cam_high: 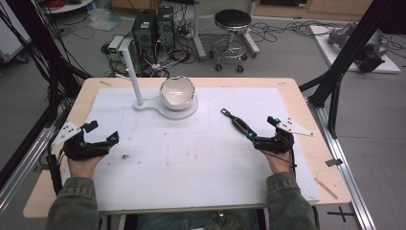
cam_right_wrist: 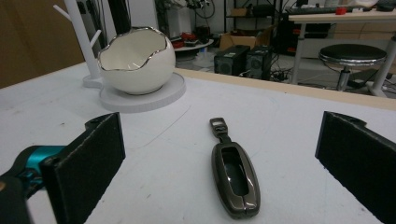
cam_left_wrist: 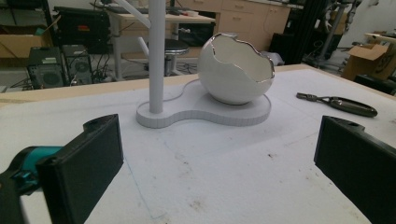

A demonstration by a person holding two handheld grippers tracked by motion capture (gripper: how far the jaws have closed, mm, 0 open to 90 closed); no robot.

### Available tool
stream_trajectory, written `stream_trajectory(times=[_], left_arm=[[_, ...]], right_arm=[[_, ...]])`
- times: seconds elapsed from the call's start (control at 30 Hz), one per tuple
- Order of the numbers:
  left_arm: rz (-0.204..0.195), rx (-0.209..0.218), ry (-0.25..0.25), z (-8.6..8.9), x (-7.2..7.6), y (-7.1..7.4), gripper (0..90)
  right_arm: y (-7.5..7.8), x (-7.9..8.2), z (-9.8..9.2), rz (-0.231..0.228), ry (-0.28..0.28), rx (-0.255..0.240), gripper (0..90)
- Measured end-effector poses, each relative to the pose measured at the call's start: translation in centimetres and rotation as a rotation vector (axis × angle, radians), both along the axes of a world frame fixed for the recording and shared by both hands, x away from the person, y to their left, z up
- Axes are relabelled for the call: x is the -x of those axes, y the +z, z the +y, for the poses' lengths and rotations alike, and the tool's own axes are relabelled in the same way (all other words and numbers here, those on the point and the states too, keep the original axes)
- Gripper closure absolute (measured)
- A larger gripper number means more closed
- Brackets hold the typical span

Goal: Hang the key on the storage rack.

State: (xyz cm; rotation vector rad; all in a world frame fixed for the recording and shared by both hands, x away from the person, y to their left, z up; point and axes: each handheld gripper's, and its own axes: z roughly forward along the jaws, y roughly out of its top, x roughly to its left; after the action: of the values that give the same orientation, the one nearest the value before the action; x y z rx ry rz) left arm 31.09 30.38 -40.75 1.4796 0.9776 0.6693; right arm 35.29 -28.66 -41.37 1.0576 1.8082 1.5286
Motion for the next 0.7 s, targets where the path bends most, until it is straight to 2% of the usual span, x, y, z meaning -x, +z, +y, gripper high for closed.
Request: stream_trajectory(times=[0.7], left_arm=[[0.003,-0.012,0.008,0.15,0.12,-0.11,1.7]], right_arm=[[-0.11,-0.15,-0.08,0.013,-0.017,0.004,0.4]])
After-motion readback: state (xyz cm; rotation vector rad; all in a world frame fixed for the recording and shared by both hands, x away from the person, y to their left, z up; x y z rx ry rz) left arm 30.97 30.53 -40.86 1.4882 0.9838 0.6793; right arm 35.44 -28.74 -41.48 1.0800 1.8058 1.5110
